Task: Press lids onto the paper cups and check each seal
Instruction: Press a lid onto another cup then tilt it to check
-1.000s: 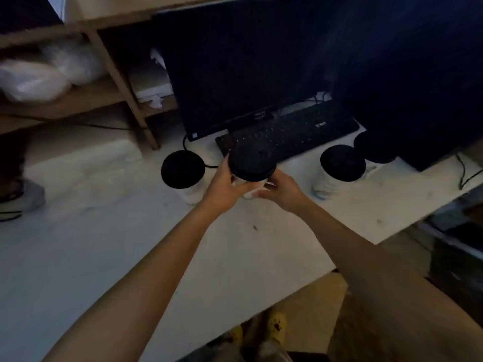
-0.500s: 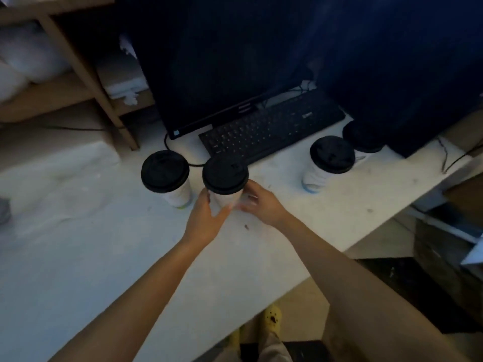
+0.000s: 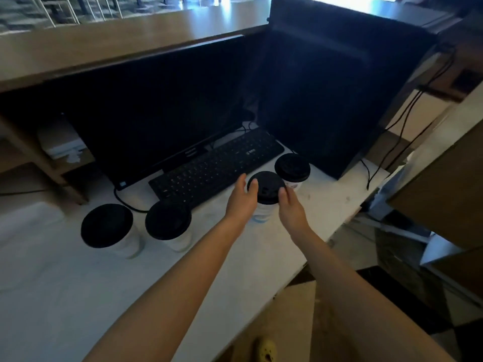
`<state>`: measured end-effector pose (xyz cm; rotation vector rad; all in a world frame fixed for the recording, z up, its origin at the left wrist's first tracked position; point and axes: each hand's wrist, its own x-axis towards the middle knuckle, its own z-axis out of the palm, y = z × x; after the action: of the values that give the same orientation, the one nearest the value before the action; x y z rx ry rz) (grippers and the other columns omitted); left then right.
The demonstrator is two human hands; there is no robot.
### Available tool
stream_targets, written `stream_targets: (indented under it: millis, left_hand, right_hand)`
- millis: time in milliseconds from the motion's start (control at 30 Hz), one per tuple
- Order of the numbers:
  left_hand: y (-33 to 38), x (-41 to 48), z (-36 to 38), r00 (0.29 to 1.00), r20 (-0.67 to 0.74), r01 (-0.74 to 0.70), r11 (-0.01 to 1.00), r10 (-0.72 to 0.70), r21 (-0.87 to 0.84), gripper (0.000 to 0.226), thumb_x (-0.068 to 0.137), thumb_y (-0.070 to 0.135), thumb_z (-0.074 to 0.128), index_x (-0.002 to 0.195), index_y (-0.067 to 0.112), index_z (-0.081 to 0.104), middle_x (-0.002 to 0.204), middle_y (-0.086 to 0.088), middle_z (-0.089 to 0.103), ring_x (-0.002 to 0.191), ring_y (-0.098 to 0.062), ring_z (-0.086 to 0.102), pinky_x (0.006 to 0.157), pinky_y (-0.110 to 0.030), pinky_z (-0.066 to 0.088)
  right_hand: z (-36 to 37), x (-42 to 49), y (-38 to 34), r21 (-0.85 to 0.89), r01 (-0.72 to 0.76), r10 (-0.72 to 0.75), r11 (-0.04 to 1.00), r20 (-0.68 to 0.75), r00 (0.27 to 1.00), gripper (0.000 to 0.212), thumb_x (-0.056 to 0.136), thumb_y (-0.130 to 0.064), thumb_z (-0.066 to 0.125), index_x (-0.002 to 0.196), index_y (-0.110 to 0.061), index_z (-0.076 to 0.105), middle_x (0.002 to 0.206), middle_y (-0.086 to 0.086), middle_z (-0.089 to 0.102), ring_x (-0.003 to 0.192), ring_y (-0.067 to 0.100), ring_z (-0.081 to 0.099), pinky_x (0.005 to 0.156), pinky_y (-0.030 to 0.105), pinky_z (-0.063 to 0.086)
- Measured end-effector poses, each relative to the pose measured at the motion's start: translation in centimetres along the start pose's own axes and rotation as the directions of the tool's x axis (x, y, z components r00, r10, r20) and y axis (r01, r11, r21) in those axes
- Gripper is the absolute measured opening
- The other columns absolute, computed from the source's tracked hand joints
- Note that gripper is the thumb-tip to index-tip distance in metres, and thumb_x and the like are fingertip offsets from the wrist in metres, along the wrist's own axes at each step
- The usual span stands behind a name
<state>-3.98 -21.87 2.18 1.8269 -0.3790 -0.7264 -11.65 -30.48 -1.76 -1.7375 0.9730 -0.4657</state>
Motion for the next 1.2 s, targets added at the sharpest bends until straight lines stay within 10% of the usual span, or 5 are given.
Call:
stream_targets:
  millis: [233, 367, 567, 967, 1200]
  left_hand:
    - [-2.1, -0.3, -0.8, 0.961, -0.276, -0.004, 0.996, 0.03, 0.093, 0.037, 0.099, 0.026, 0.034, 0.133, 0.017, 0.046, 0.137, -0.006, 0.05, 0.123, -0.019, 0.048, 0.098, -0.028, 0.038]
    - [-2.5, 1.0, -0.6, 0.919, -0.394, 0.038, 0.993, 0.009, 0.111, 0.037, 0.1, 0.026, 0.03, 0.129, 0.014, 0.049, 0.131, -0.006, 0.055, 0.117, -0.018, 0.051, 0.089, -0.021, 0.034]
    - [-4.1, 1.9, 1.3, 0.866, -0.476, -0.031, 0.967, 0.153, 0.254, 0.034, 0.1, 0.017, 0.031, 0.126, 0.008, 0.052, 0.126, -0.009, 0.056, 0.109, -0.013, 0.05, 0.083, -0.01, 0.029]
    - [-4.1, 3.5, -1.2, 0.913, -0.34, -0.106, 0.936, 0.226, 0.335, 0.036, 0.1, 0.02, 0.031, 0.129, 0.006, 0.049, 0.128, -0.013, 0.054, 0.121, -0.025, 0.048, 0.098, -0.022, 0.032]
    - [-2.1, 4.5, -3.8, 0.95, -0.113, -0.111, 0.651, 0.292, 0.751, 0.049, 0.094, 0.041, 0.043, 0.134, 0.012, 0.044, 0.124, -0.012, 0.057, 0.123, -0.026, 0.042, 0.1, -0.039, 0.04]
  right_hand:
    - [2.2, -1.1, 1.5, 0.039, 0.107, -0.112, 0.993, 0.162, 0.98, 0.025, 0.093, -0.034, 0.05, 0.101, -0.011, 0.054, 0.096, 0.004, 0.057, 0.09, 0.019, 0.058, 0.069, 0.024, 0.043]
    - [3.1, 2.1, -0.3, -0.041, 0.107, -0.098, 0.993, 0.176, 0.98, 0.045, 0.096, -0.041, 0.037, 0.115, -0.003, 0.052, 0.108, 0.011, 0.058, 0.098, 0.021, 0.056, 0.083, 0.032, 0.044]
    - [3.8, 5.0, -1.0, -0.093, 0.209, -0.145, 0.974, 0.457, 0.877, 0.037, 0.1, -0.033, 0.029, 0.105, -0.01, 0.058, 0.092, 0.003, 0.056, 0.085, 0.016, 0.051, 0.063, 0.025, 0.032]
    - [4.0, 1.7, -0.6, 0.116, 0.039, -0.073, 0.992, 0.31, 0.948, 0.035, 0.102, -0.027, 0.025, 0.116, -0.006, 0.05, 0.102, 0.005, 0.054, 0.093, 0.019, 0.052, 0.072, 0.022, 0.036]
    - [2.2, -1.5, 0.0, 0.117, -0.094, 0.046, 0.989, 0.357, 0.933, 0.022, 0.096, -0.026, 0.045, 0.112, -0.012, 0.04, 0.11, 0.006, 0.049, 0.097, 0.019, 0.054, 0.062, 0.019, 0.04]
